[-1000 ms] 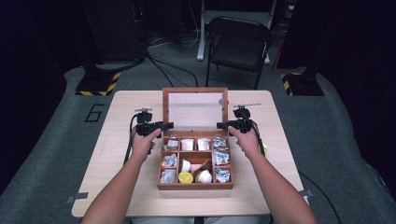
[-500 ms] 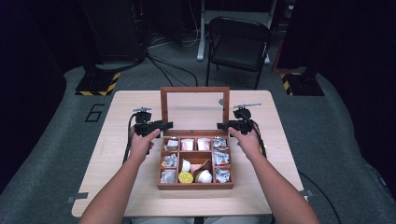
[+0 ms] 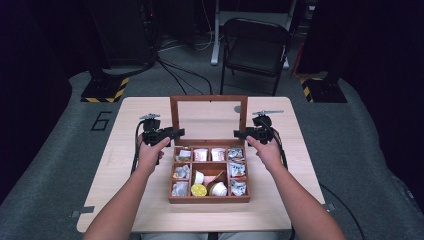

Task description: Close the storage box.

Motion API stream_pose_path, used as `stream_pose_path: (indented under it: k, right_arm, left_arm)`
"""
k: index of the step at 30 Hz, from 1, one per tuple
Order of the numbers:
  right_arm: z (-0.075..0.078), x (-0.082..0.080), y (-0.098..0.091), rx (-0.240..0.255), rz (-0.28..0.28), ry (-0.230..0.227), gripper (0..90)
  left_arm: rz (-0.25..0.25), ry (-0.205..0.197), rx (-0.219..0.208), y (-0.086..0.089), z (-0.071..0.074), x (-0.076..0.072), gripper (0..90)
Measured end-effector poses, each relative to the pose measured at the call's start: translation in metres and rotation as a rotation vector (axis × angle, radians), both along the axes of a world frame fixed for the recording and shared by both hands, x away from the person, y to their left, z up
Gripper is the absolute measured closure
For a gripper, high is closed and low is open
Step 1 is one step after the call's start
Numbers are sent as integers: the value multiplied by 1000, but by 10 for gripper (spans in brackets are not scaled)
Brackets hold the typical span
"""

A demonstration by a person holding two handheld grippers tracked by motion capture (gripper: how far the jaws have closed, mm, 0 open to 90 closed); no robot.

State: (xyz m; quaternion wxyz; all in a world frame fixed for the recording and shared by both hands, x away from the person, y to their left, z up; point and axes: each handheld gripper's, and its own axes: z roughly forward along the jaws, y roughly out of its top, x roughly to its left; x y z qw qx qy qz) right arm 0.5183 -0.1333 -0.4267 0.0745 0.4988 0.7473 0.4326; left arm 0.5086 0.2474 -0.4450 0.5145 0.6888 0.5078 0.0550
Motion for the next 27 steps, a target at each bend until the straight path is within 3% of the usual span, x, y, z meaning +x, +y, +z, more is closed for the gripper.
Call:
stream_pose_path:
  k: [8, 12, 19, 21, 25, 27]
  right_arm:
    - [5, -3, -1, 9, 5, -20, 379]
    - [9, -4, -4, 30, 4, -19, 398]
    - [26, -6, -3, 4, 42, -55, 399]
    - [30, -7, -3, 3, 47, -53, 408]
    - [38, -9, -2, 5, 66, -72, 423]
    - [42, -10, -1, 10, 74, -75, 425]
  left_arm:
    - [-8, -31, 20, -1, 16, -2, 363]
    - [-16, -49, 3, 2, 21, -5, 365]
    - [-27, -68, 0, 4, 28, -9, 377]
    - [-37, -72, 11, 4, 33, -10, 385]
    - [-55, -118, 6, 5, 47, -13, 409]
    - [-64, -117, -2, 6, 52, -14, 421]
